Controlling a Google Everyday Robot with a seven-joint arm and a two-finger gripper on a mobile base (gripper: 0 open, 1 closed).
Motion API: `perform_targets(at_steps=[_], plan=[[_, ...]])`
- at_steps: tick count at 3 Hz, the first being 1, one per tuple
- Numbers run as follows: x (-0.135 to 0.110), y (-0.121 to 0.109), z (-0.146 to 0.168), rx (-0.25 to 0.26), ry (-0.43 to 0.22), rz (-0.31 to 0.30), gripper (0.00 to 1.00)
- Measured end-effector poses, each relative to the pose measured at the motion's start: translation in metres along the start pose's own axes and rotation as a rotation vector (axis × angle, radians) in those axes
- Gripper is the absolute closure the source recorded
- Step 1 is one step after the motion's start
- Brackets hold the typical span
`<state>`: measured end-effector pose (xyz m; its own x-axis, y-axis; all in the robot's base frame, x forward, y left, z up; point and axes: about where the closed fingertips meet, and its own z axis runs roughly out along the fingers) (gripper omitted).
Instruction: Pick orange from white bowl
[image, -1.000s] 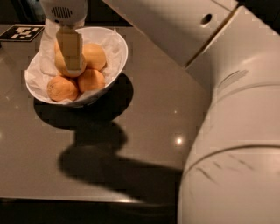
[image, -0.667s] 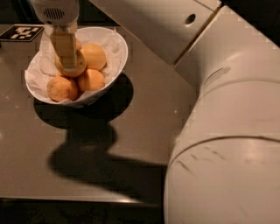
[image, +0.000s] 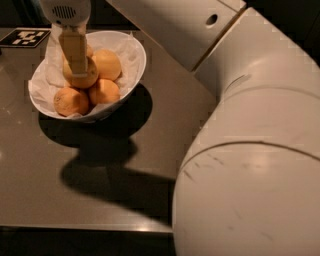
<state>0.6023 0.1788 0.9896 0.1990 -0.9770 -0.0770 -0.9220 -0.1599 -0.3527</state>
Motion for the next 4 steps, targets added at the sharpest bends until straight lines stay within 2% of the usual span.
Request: perform_targets(at_steps=[4], plan=[[-0.006, -0.013, 0.045, -0.091, -0.017, -0.026, 0.33]])
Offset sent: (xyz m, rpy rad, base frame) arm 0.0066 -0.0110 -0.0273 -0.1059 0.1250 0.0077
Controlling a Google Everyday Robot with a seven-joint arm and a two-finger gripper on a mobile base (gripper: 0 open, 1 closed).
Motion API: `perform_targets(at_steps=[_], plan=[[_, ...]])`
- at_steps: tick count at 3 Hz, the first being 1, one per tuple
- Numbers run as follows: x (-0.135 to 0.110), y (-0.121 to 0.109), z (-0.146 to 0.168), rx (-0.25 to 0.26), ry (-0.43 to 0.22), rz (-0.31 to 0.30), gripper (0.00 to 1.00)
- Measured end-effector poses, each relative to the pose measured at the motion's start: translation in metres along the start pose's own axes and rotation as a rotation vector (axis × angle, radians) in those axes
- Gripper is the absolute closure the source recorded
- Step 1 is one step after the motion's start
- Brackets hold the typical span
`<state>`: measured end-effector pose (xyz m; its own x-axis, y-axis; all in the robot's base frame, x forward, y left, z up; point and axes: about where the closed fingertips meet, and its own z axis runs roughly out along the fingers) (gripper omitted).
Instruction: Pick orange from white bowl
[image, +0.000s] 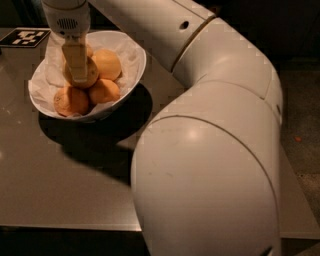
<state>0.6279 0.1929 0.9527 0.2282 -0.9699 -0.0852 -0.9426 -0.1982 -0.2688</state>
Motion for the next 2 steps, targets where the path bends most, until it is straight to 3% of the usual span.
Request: perform_targets(at_steps=[2], plan=[[0.011, -0.004, 0.028, -0.055, -0.019, 0.018, 0.31]])
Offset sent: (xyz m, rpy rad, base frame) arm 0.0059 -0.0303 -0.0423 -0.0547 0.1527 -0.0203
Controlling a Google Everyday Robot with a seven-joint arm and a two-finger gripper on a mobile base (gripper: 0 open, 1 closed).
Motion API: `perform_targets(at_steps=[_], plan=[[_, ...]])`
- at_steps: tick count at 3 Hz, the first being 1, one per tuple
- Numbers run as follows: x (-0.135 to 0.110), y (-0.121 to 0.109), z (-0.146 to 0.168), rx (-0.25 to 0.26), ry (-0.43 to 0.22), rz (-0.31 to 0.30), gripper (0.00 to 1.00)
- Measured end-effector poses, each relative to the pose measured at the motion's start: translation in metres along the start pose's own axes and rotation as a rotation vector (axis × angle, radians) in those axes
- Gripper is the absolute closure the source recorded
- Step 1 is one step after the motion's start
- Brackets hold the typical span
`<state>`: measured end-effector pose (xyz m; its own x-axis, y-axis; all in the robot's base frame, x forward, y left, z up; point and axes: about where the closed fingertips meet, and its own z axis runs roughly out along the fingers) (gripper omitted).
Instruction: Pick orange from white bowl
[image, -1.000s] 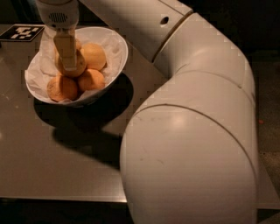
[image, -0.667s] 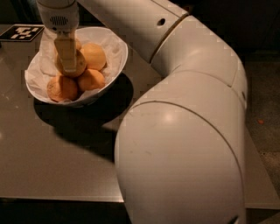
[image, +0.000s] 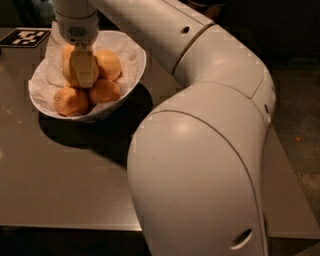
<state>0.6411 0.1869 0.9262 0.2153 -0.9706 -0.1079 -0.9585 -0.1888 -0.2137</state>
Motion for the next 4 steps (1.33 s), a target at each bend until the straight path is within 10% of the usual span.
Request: perform_targets(at_steps=[1, 4], plan=[[0.0017, -0.0009, 0.002, -0.01, -0.002, 0.002, 0.37], [0.0017, -0.001, 0.0019, -0.01, -0.002, 0.002, 0.99]])
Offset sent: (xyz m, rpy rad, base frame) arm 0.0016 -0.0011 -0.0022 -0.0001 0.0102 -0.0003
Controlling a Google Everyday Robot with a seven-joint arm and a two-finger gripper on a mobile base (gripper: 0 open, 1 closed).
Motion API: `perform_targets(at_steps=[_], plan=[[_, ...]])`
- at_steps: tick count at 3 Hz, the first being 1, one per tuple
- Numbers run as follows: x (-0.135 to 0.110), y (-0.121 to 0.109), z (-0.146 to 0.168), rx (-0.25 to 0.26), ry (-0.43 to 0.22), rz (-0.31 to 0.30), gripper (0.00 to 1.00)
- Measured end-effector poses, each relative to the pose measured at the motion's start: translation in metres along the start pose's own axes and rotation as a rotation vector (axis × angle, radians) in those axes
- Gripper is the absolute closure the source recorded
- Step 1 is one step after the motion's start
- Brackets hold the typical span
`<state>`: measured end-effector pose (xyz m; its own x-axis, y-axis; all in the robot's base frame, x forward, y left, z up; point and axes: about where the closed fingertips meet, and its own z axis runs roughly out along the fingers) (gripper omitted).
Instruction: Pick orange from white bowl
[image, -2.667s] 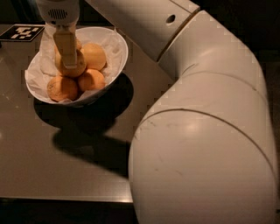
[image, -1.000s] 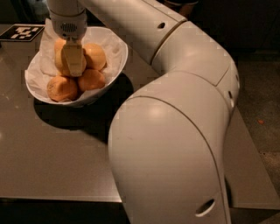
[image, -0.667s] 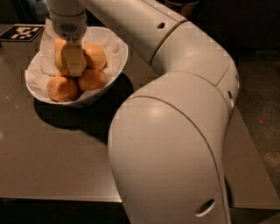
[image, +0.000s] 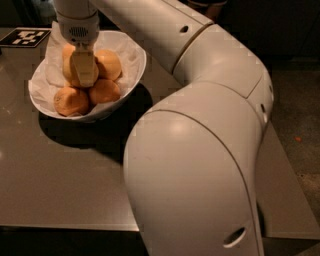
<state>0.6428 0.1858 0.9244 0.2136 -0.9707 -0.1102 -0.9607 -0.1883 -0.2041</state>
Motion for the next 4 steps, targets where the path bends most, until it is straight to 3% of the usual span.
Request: perform_targets(at_steps=[1, 3, 4], plan=[[0.0, 0.0, 0.0, 0.0, 0.0, 0.0, 1.0], [-0.012, 0.015, -0.037, 0.088, -0.126, -0.018, 1.0], [-0.014, 0.024, -0.051, 0.108, -0.17, -0.028, 1.0]])
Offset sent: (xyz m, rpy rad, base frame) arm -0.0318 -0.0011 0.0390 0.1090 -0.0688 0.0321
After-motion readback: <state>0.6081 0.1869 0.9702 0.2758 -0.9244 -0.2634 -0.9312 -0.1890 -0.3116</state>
